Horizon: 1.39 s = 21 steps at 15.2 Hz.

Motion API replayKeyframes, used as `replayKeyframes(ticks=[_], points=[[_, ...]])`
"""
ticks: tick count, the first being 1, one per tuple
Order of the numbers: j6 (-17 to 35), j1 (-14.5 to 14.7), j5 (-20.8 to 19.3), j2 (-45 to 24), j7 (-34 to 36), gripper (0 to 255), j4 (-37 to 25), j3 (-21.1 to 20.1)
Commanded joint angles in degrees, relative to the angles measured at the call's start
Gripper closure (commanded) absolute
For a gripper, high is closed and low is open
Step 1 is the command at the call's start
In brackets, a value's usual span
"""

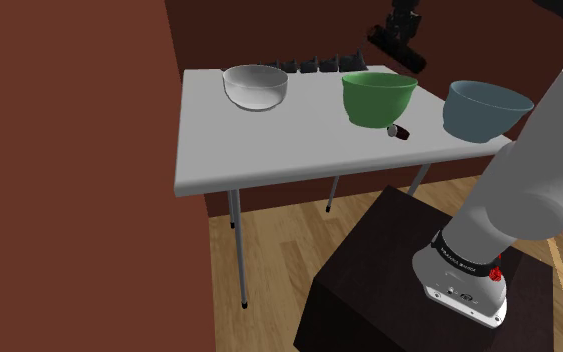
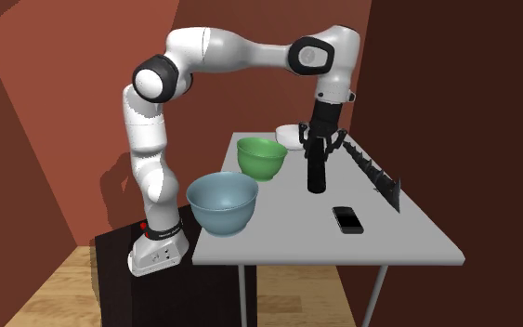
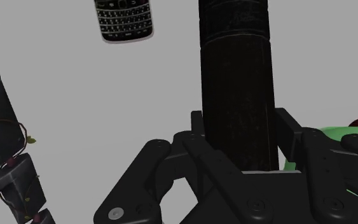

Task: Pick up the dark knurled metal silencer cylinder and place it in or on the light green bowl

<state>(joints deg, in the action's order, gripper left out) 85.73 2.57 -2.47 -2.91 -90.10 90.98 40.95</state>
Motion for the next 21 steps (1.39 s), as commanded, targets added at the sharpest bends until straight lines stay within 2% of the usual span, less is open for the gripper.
replayKeyframes(ticks=[1, 10, 14, 21], points=[[-1.81, -0.18, 0.37, -0.62, -0.37, 255, -2.29, 0.11], [-9.32, -1.44, 2.22, -3.73, -2.22, 255, -12.26, 0.75], [-8.49, 3.75, -2.29, 4.82, 6.04, 255, -4.36, -2.81], [-8.76, 8.50, -5.46, 15.44, 19.33, 255, 5.33, -10.88]])
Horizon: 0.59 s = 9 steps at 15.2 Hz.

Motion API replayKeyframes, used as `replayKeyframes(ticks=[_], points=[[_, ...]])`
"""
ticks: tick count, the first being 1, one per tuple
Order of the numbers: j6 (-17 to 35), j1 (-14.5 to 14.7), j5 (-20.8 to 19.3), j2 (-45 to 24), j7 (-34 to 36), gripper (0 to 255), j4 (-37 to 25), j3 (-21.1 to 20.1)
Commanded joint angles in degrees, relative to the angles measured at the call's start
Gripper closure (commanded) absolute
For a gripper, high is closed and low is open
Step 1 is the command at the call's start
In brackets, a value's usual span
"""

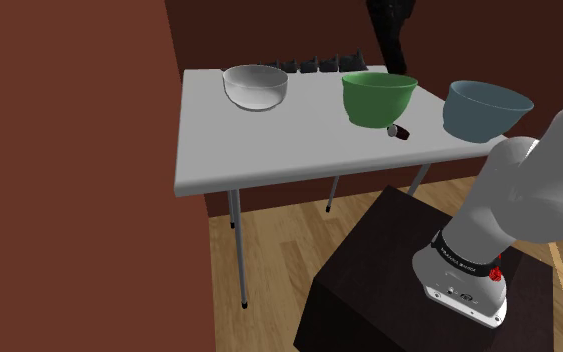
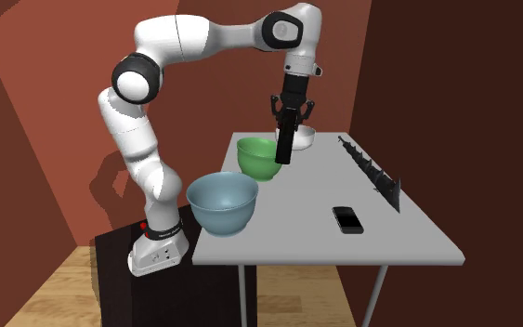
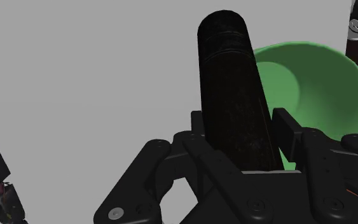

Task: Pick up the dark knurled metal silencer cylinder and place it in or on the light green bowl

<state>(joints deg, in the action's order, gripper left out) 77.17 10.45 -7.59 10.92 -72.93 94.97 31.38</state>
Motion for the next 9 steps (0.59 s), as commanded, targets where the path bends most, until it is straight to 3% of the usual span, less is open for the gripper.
replayKeyframes(ticks=[1, 6, 9], points=[[-0.30, 1.10, -0.39, 2.72, 3.90, 255, 2.40, -2.48], [-0.73, 3.35, 0.41, 7.00, 12.22, 255, 6.62, -8.10], [0.80, 3.42, 0.38, 7.82, 13.05, 255, 8.99, -8.57]])
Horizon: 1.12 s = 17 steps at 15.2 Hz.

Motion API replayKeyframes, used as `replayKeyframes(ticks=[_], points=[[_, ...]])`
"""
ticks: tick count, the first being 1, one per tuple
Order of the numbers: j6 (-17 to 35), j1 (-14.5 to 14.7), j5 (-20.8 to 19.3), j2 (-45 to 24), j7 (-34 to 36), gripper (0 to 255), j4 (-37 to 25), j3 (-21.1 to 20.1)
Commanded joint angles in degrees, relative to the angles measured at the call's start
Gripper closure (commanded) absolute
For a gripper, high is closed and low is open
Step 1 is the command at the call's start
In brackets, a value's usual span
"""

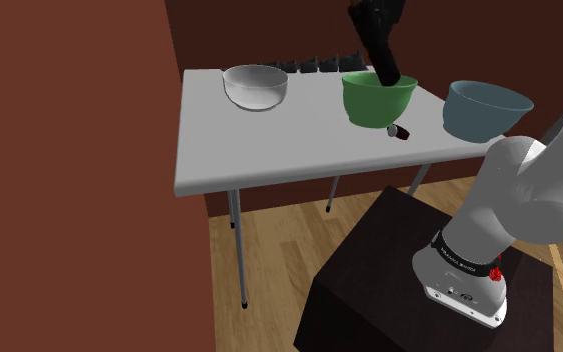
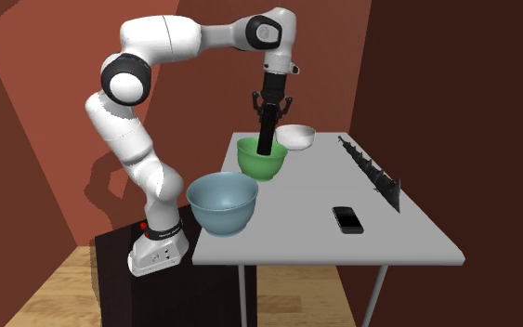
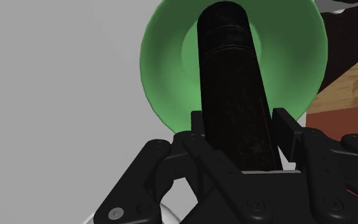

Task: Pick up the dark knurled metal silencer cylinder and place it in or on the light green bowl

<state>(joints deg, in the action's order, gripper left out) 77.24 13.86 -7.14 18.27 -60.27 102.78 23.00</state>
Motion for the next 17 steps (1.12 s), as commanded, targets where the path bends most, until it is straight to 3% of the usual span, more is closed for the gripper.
replayKeyframes(ticks=[1, 12, 17], points=[[1.51, -0.03, -0.15, 0.73, 0.47, 255, 2.20, -0.19], [10.20, -0.46, -0.93, 2.72, 1.16, 255, 12.79, 0.15], [10.20, -0.46, -0.93, 2.72, 1.16, 255, 12.79, 0.15]])
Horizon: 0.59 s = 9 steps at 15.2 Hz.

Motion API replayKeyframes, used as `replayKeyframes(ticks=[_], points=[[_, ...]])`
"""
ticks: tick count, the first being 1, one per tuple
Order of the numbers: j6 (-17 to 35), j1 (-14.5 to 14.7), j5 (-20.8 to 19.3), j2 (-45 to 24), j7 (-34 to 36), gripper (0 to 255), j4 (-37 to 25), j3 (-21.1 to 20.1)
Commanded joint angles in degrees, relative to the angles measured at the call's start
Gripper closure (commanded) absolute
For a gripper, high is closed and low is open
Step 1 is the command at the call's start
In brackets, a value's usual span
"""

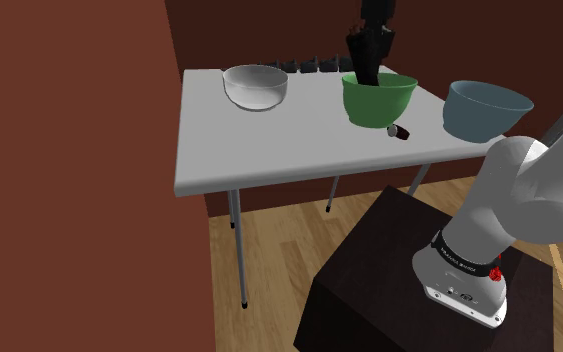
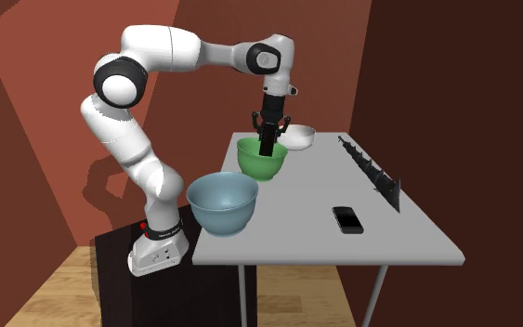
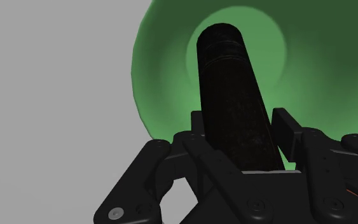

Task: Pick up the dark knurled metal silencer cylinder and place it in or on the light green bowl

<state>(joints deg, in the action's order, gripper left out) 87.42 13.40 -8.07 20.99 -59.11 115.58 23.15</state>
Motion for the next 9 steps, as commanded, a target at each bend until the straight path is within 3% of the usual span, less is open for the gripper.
replayKeyframes(ticks=[1, 3, 4, 9], points=[[0.03, 0.00, 0.00, 0.00, 0.00, 255, 0.00, 0.00], [0.03, 0.00, 0.00, 0.00, 0.00, 255, 0.00, 0.00], [0.03, 0.00, 0.00, 0.01, 0.00, 0, 0.00, 0.00], [0.03, 0.00, 0.00, 0.00, -0.01, 0, -0.01, 0.01]])
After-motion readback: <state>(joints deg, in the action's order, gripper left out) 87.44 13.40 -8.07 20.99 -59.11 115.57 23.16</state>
